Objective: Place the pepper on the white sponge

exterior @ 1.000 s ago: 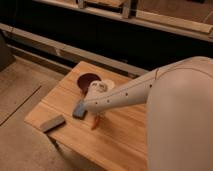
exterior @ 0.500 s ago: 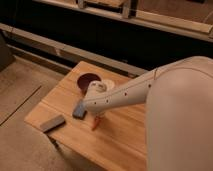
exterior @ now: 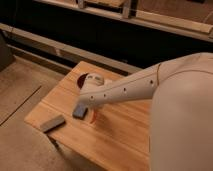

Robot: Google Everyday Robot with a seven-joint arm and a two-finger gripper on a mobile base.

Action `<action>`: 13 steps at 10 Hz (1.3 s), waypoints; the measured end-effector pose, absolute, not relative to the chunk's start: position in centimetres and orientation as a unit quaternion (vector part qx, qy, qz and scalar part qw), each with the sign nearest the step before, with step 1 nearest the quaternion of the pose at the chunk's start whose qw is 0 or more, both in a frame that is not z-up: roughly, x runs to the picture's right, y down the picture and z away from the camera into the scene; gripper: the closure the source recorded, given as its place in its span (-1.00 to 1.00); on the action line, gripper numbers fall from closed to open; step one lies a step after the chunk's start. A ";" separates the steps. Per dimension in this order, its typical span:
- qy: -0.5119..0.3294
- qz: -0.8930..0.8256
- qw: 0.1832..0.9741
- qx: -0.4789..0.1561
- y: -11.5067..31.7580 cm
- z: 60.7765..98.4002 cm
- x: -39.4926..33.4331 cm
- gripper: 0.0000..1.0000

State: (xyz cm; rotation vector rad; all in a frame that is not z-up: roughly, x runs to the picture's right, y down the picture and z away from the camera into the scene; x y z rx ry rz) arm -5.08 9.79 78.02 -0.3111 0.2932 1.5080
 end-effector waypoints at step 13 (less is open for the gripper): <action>0.085 0.596 0.782 -0.164 6.8 80.9 -9.5 1.00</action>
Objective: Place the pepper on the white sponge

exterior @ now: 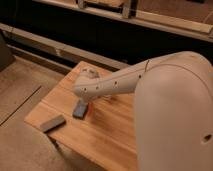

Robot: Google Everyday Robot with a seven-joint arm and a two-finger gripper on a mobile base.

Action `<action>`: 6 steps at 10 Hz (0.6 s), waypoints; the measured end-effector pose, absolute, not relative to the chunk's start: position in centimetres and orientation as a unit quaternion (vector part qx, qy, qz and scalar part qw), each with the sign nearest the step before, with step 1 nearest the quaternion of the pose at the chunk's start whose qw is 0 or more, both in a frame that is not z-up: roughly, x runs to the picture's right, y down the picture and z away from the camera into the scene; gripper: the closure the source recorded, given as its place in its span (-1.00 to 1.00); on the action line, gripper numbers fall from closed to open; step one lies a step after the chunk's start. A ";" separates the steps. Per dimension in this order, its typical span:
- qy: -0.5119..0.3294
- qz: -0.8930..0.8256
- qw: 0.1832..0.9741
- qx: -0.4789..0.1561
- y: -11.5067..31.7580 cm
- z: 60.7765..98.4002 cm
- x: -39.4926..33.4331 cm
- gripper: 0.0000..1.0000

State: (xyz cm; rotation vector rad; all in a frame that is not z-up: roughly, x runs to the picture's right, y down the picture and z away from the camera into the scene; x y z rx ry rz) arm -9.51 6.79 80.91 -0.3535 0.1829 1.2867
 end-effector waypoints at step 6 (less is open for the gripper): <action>0.070 0.566 0.802 -0.179 7.1 81.0 -11.4 1.00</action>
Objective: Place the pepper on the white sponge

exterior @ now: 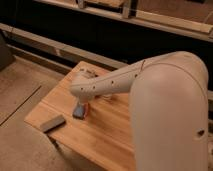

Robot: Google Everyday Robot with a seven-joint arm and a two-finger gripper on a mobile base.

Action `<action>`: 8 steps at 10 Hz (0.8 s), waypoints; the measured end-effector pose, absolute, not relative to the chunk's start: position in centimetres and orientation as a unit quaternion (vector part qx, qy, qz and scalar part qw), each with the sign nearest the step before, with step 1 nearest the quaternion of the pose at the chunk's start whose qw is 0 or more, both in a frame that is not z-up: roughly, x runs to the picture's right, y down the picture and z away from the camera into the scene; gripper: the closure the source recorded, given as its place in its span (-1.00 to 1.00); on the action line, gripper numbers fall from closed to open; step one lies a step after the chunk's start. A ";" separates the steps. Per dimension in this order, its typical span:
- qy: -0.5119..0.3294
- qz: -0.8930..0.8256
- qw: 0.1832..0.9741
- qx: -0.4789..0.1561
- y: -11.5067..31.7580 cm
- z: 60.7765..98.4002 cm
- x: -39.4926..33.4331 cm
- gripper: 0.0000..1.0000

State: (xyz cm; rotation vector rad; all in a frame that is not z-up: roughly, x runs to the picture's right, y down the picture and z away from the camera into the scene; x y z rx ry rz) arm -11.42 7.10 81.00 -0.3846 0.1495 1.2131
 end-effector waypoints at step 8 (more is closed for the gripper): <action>0.055 0.542 0.814 -0.200 7.8 81.1 -13.2 1.00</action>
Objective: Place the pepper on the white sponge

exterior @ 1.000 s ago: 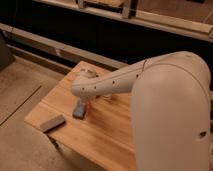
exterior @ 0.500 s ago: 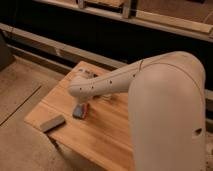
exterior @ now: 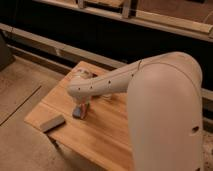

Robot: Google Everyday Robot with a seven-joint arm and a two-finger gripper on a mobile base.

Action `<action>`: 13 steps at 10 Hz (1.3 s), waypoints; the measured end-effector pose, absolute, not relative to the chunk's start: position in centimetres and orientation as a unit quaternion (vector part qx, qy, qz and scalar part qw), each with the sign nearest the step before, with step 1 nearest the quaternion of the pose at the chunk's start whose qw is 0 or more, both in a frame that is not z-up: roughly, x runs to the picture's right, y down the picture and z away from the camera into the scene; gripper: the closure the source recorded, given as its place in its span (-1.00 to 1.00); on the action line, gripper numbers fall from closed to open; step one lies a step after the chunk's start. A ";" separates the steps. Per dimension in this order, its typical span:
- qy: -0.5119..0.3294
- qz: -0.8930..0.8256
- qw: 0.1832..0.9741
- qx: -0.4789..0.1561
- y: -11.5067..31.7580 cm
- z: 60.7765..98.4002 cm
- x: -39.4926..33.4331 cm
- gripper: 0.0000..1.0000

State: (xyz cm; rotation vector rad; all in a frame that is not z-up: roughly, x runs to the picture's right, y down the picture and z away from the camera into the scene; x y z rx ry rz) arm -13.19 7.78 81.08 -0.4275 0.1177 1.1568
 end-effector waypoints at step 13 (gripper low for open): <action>0.058 0.538 0.813 -0.214 8.6 81.6 -13.4 0.91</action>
